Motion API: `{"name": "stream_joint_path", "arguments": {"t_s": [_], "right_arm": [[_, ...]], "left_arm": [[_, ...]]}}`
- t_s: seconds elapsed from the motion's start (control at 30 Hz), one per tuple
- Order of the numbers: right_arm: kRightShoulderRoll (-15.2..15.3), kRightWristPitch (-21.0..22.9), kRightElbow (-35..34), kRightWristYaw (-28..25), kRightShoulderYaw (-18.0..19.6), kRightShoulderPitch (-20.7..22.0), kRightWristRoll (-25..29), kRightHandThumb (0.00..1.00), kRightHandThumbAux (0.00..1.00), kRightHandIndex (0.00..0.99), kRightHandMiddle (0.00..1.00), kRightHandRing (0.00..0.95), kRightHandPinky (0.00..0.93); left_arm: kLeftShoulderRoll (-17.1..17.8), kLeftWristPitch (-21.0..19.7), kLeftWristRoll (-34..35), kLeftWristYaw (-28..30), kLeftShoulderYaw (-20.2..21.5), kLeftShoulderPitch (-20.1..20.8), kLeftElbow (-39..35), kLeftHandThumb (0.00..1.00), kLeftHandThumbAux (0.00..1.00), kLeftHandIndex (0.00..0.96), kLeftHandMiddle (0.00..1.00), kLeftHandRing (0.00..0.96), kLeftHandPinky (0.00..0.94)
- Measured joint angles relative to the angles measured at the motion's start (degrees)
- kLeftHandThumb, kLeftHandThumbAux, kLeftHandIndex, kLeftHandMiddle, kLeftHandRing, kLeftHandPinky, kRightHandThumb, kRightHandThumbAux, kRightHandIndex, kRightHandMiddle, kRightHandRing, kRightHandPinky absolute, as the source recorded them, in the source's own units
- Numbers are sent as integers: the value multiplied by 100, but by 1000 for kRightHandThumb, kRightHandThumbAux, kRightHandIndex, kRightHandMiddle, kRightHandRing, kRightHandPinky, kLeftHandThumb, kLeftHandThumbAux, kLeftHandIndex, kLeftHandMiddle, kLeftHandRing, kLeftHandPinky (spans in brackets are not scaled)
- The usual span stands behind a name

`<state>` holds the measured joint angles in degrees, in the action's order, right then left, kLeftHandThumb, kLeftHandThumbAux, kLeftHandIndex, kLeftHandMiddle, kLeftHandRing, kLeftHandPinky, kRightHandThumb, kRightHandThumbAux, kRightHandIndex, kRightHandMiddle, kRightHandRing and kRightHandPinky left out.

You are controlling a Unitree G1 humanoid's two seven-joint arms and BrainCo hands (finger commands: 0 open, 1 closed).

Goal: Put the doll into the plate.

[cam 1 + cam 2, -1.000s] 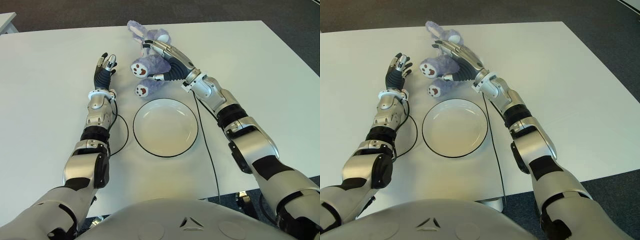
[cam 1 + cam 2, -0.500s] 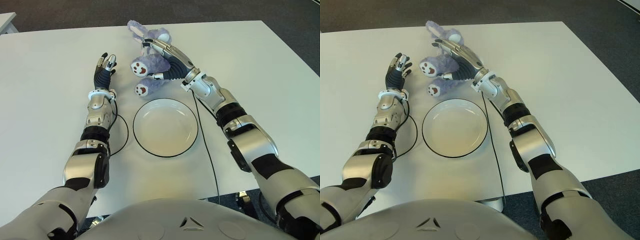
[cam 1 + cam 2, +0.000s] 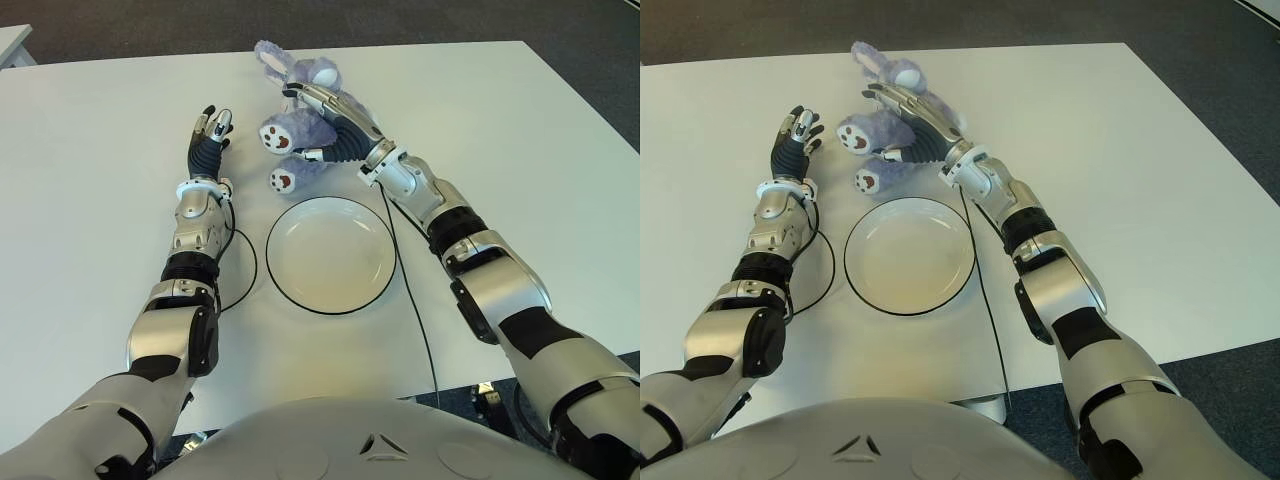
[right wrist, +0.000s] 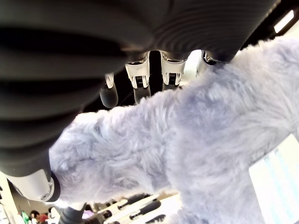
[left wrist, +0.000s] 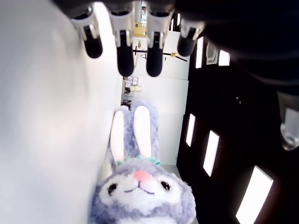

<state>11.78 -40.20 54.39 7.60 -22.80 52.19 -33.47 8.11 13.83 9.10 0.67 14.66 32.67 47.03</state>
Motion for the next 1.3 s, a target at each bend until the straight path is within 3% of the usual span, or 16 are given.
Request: {"name": "stream_joint_path", "arguments": {"t_s": [1.03,1.3], "right_arm": [[-312,121,804,517,-349,323,-92,470,551,22,0,31,134],[-472,178,1128,695,-321,465,-40,504,547,59,51,63,145]], "left_arm": [[1,0,2,0,3,-2,1,0,420,0,182,169,26],[0,-9,1,0,2,-2,2,0,417,0,175,157,30]]}}
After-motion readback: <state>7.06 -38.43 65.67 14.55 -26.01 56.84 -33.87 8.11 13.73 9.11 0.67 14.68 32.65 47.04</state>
